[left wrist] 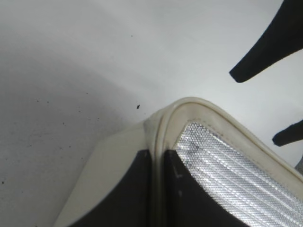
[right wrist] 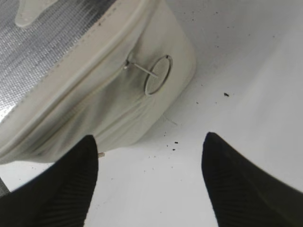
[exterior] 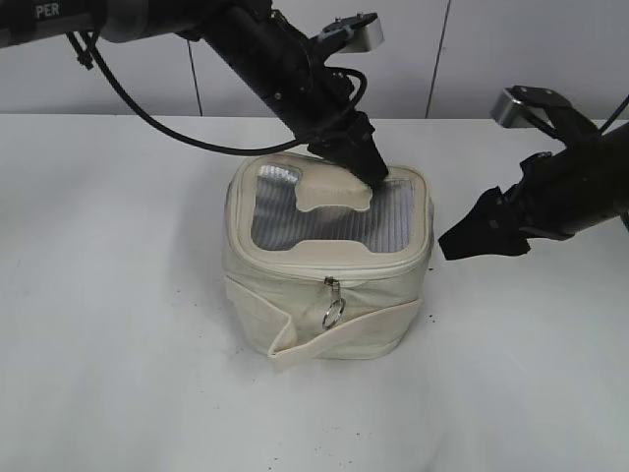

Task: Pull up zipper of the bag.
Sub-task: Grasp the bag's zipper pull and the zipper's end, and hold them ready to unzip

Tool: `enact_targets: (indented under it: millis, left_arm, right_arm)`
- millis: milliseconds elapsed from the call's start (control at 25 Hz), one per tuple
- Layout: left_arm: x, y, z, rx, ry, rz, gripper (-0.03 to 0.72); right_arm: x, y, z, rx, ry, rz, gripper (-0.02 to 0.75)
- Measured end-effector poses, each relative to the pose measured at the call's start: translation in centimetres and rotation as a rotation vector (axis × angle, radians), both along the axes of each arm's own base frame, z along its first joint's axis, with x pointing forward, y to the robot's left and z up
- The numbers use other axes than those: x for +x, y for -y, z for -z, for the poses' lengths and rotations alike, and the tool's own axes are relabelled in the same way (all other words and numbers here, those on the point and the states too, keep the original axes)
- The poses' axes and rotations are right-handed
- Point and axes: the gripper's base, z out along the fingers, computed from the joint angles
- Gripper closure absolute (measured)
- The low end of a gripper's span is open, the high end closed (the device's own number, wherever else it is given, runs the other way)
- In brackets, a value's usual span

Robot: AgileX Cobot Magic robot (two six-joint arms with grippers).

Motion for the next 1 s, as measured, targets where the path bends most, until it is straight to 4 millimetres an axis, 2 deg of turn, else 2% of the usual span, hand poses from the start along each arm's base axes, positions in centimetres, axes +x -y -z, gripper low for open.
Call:
enact_targets:
  millis: [200,600,760,880,960,1000]
  left_arm:
    - [0.0,0.0,0.0,0.000,-0.001,0.002,0.641]
    - [0.0,0.0,0.0,0.005,0.001,0.003,0.642]
    - [0.0,0.0,0.0,0.006,0.003,0.004,0.643]
    - [0.0,0.0,0.0,0.005,0.001,0.004,0.643]
    - [0.0,0.0,0.0,0.005,0.000,0.004,0.643]
    - [0.0,0.0,0.0,0.005,0.000,0.005,0.643]
  right_arm:
    - [0.8,-0.4,1.7,0.022,0.034,-0.060,0.204]
    - [2.1,-1.0,3.9,0.076,0.115,-0.086,0.221]
    - [2.7,-1.2,4.7,0.109,0.151,-0.073,0.345]
    - [2.8,-1.2,5.2,0.118,0.146,-0.064,0.524]
    - [2.8,-1.3,5.2,0.125,0.142,-0.064,0.672]
    - [2.8,-1.3,5.2,0.131,0.133,-0.056,0.704]
